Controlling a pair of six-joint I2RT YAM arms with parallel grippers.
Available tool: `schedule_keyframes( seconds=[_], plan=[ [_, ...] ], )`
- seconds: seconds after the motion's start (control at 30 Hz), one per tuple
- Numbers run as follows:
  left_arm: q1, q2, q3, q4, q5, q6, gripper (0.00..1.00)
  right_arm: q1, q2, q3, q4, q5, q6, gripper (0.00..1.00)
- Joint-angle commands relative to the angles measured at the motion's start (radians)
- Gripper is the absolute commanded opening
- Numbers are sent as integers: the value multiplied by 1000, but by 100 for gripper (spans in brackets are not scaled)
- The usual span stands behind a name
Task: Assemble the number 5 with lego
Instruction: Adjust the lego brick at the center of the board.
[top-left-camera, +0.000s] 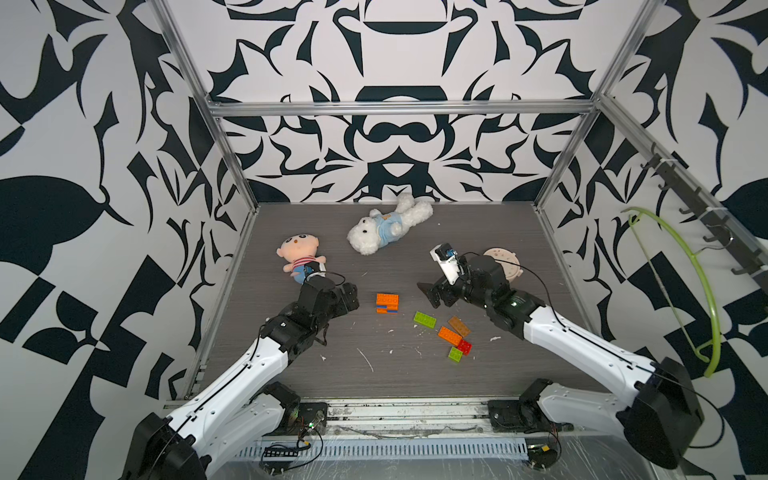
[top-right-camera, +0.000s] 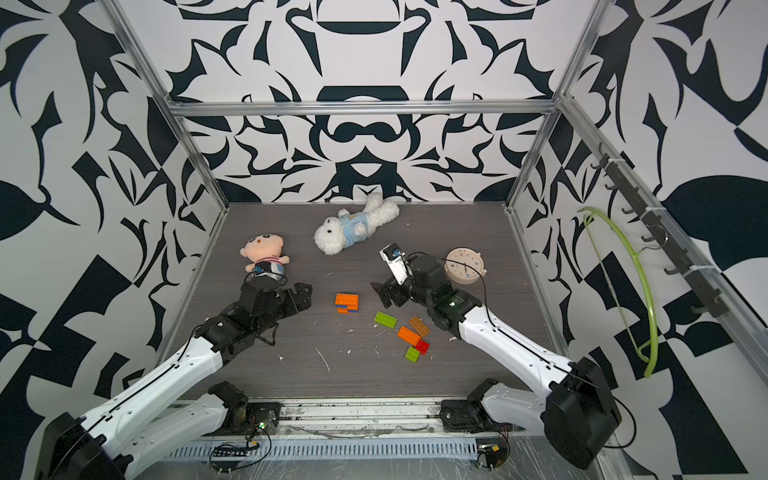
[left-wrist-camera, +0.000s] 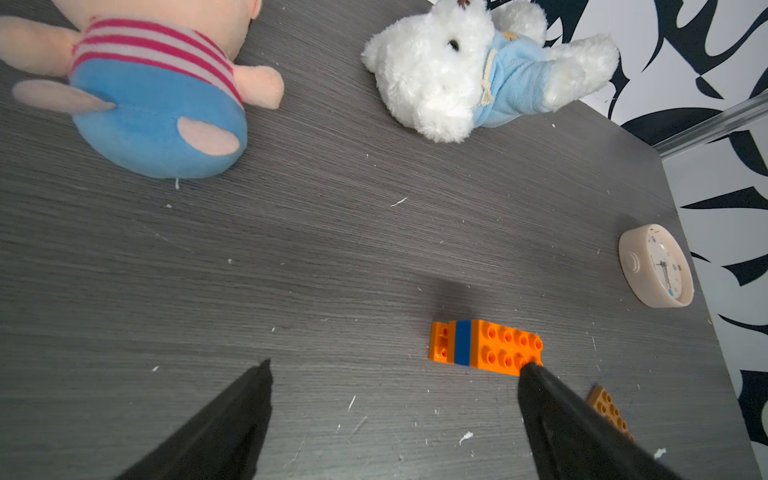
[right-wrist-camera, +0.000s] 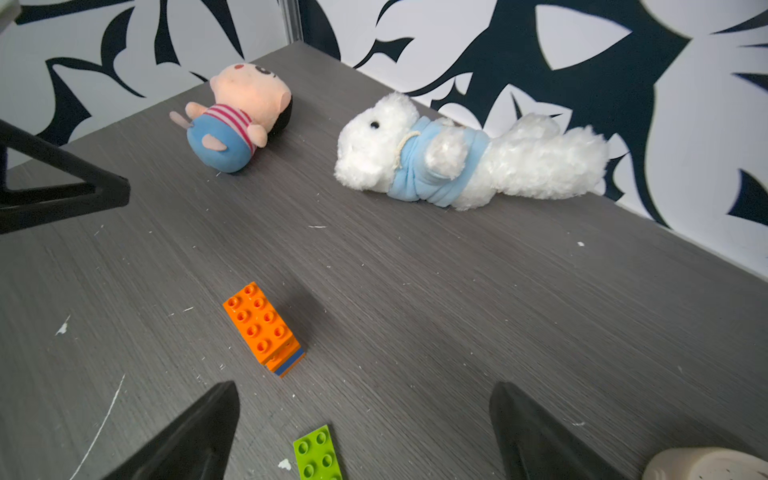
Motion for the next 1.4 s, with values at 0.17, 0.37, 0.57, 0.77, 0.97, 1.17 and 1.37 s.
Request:
schedule_keyframes(
  seconds=[0.17,0.37,0.57,0.77,0.97,1.17,1.37],
  plan=[
    [3,61,47,12,73,6,99,-4,150,45,-4,-192,-106,95],
    [5,69,37,-20,89,-16,99,7,250,86,-94,-298,-293,82],
    [4,56,4,-10,89,-32,99,36,369,158,-104,-368,-373,75],
    [4,46,1,-32,75,-24,99,68,497,247,-109,-310,-428,79],
    [4,19,-11,-48,70,-20,99,105,598,309,-111,-283,-461,79],
    [5,-21,-33,-66,57,-23,99,105,651,344,-107,-278,-452,73],
    [4,-41,-35,-85,46,-24,99,105,688,378,-155,-298,-458,59]
  ],
)
